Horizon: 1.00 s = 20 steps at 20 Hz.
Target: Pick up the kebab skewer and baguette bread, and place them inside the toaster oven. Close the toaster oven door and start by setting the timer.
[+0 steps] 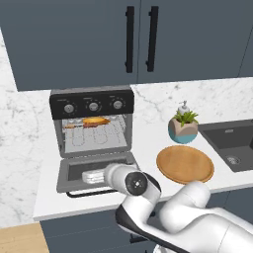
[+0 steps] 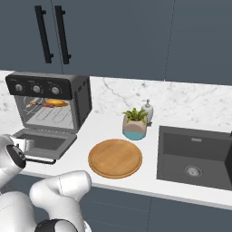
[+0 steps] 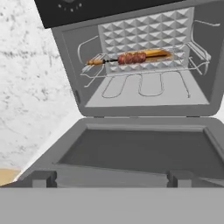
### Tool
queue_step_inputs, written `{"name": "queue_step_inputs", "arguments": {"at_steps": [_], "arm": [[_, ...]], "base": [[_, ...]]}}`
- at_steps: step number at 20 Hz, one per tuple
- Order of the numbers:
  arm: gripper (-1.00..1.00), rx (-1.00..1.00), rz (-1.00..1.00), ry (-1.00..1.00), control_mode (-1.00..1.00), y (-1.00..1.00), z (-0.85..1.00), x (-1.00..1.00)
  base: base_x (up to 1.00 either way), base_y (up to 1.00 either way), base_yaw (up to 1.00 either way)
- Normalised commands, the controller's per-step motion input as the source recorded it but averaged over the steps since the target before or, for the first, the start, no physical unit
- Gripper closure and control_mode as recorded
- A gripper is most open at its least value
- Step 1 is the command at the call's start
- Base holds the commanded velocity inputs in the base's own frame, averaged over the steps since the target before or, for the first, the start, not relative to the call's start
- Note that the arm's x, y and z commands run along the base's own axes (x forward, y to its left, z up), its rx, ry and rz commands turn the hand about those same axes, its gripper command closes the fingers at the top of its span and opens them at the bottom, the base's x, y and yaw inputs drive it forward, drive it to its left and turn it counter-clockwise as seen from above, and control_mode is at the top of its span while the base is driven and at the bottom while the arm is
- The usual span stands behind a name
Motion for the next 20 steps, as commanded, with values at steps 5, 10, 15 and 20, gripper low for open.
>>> {"name": "queue_step_inputs", "arguments": {"at_steps": [5, 10, 15, 20], "arm": [[-1.0, 0.0, 0.0, 0.14, -1.0, 0.05, -0.17, -0.38], [-1.0, 0.0, 0.0, 0.13, -1.0, 0.02, -0.23, -0.4], [-1.0, 0.0, 0.0, 0.11, -1.0, 0.01, -0.23, -0.4], [-1.0, 0.0, 0.0, 0.04, -1.0, 0.02, -0.18, -0.24]], "base": [[0.0, 0.0, 0.0], [0.0, 0.0, 0.0], [0.0, 0.0, 0.0], [0.0, 0.0, 0.0]]}}
